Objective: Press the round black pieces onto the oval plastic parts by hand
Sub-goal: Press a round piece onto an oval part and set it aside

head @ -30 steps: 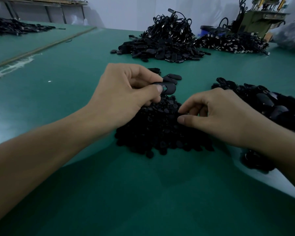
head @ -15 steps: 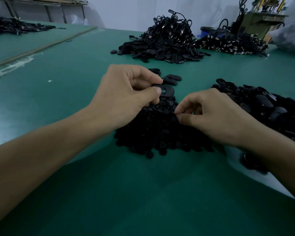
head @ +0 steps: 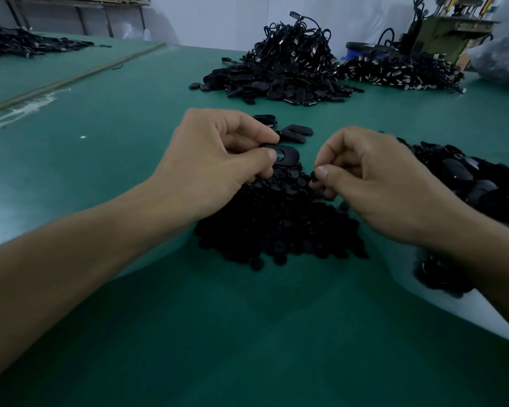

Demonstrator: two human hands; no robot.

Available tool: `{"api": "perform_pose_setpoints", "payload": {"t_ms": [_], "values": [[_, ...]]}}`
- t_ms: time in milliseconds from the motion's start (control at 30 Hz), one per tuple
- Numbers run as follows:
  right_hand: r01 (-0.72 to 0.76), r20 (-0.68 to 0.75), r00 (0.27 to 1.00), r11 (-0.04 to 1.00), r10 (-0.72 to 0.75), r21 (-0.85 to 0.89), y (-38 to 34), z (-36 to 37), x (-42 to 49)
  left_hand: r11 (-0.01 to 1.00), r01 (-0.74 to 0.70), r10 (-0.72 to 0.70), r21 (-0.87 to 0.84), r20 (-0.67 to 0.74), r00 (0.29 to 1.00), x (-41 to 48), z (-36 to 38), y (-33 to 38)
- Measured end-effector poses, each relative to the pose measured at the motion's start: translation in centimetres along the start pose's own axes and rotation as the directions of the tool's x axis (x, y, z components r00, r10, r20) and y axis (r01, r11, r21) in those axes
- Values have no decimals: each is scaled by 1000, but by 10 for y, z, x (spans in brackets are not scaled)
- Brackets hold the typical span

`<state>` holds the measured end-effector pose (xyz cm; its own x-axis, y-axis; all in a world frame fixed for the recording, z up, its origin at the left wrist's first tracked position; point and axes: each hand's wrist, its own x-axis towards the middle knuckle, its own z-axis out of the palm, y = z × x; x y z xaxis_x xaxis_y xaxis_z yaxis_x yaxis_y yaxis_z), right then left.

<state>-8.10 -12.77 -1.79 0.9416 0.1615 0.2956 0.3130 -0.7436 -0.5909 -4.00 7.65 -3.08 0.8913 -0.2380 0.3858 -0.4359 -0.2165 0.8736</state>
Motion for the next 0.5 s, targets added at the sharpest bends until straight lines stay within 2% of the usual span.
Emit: {"api": "perform_pose_setpoints", "payload": {"t_ms": [200, 500], "values": [[23, -60, 998, 988, -14, 152, 0, -1, 1, 1000, 1, -1, -19, 8, 1000, -1, 0, 1], [10, -26, 1000, 936, -1, 351, -2, -3, 1, 1000, -11, 11, -29, 23, 1000, 0, 0, 0]]}}
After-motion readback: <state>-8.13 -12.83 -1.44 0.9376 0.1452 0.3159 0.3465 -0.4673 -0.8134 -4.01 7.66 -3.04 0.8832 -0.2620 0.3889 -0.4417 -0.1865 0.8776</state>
